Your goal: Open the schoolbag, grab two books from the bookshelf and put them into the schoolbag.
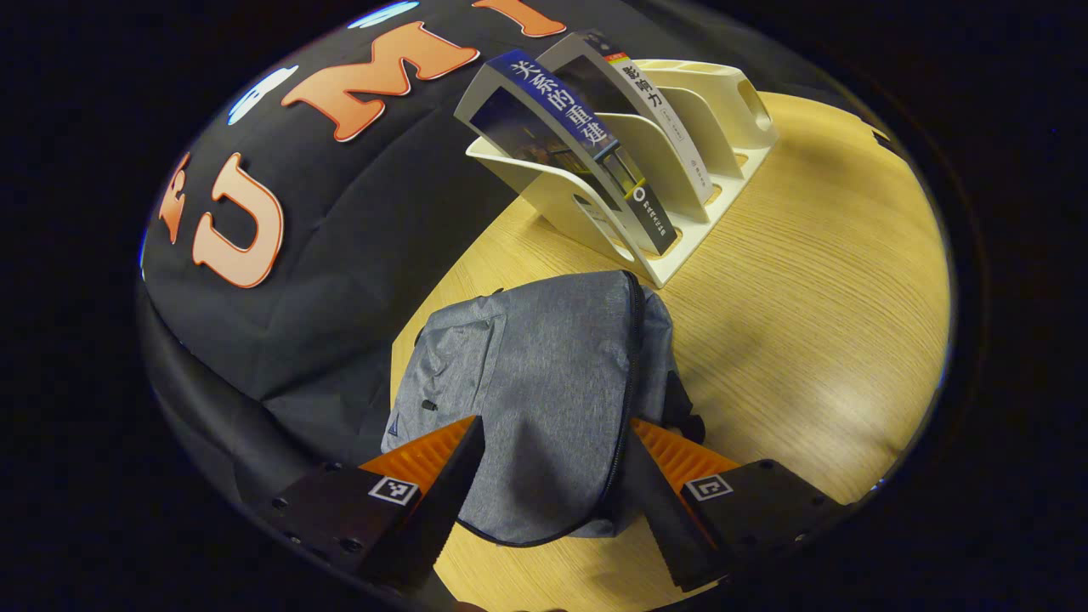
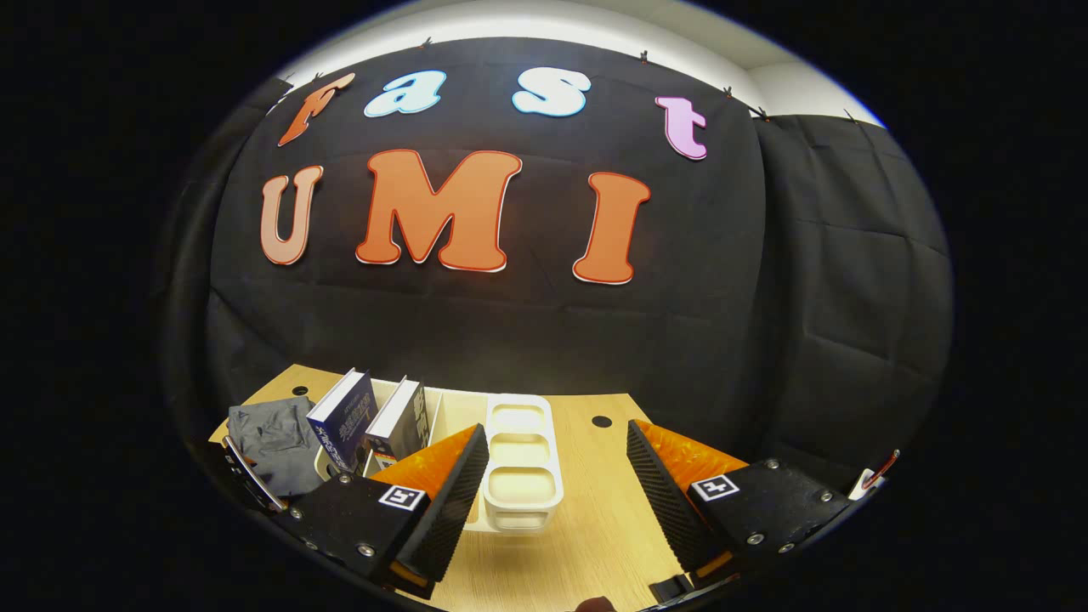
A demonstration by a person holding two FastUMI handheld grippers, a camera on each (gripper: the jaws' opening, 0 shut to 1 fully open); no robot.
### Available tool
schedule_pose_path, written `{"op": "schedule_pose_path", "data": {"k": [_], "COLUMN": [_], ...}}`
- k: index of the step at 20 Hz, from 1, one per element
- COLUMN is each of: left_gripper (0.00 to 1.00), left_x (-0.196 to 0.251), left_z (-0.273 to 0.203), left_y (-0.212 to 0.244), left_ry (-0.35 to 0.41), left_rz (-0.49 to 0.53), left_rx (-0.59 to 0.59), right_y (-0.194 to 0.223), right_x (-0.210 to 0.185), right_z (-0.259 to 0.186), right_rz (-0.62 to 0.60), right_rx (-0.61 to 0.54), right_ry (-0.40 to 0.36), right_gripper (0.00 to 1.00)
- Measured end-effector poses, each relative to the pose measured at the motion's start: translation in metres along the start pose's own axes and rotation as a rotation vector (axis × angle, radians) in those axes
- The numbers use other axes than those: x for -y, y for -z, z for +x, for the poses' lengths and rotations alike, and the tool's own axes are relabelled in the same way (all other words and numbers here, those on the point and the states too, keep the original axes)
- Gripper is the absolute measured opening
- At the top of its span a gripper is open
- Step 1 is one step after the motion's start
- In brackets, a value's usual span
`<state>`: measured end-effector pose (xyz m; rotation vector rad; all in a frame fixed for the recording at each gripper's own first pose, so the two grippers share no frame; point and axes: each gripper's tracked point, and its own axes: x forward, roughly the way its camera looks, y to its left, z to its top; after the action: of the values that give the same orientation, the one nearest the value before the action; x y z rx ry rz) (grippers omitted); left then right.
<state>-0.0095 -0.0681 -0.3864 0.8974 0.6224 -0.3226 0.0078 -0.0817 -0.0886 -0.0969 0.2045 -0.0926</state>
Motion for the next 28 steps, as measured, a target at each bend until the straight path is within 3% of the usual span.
{"op": "schedule_pose_path", "data": {"k": [2, 3, 5, 6, 7, 8, 9, 10, 12, 15, 16, 17, 21, 28], "left_gripper": [0.93, 0.85, 0.68, 0.42, 0.41, 0.31, 0.29, 0.12, 0.04, 0.01, 0.07, 0.01, 0.01, 0.01], "left_x": [0.000, 0.001, 0.006, 0.008, 0.007, 0.004, 0.004, 0.003, -0.002, -0.017, -0.024, -0.033, -0.075, -0.183], "left_z": [-0.001, -0.002, -0.002, -0.004, -0.006, -0.009, -0.009, -0.012, -0.007, -0.015, -0.017, -0.022, -0.035, -0.052], "left_y": [-0.002, -0.006, -0.008, -0.009, -0.008, -0.011, -0.015, -0.015, -0.016, -0.028, -0.033, -0.036, -0.054, -0.080], "left_ry": [0.009, 0.018, 0.038, 0.047, 0.052, 0.056, 0.077, 0.109, 0.161, 0.206, 0.224, 0.247, 0.336, 0.352], "left_rz": [0.002, 0.008, 0.009, 0.003, -0.005, -0.011, -0.013, -0.003, 0.025, 0.050, 0.043, 0.024, -0.088, -0.111], "left_rx": [0.009, 0.020, 0.030, 0.034, 0.030, 0.032, 0.036, 0.024, -0.003, -0.003, -0.004, -0.010, -0.009, 0.058], "right_y": [-0.001, -0.001, 0.002, 0.003, 0.005, 0.009, 0.009, 0.007, 0.013, 0.013, 0.017, 0.018, -0.003, -0.016], "right_x": [-0.015, -0.022, -0.035, -0.041, -0.044, -0.049, -0.055, -0.060, -0.068, -0.079, -0.078, -0.079, -0.091, -0.109], "right_z": [0.006, 0.009, 0.013, 0.014, 0.015, 0.015, 0.012, 0.013, 0.018, 0.026, 0.030, 0.031, 0.021, -0.003], "right_rz": [0.001, -0.001, 0.005, 0.016, 0.031, 0.054, 0.082, 0.105, 0.136, 0.203, 0.225, 0.217, 0.205, 0.212], "right_rx": [0.003, 0.004, 0.005, 0.009, 0.002, -0.012, -0.010, -0.004, -0.024, -0.063, -0.101, -0.111, -0.073, -0.066], "right_ry": [-0.023, -0.034, -0.054, -0.063, -0.061, -0.065, -0.077, -0.086, -0.111, -0.160, -0.146, -0.135, -0.120, -0.076], "right_gripper": [0.98, 0.98, 0.98, 0.98, 0.98, 0.98, 0.98, 0.98, 0.98, 0.98, 0.98, 0.98, 0.98, 0.98]}}
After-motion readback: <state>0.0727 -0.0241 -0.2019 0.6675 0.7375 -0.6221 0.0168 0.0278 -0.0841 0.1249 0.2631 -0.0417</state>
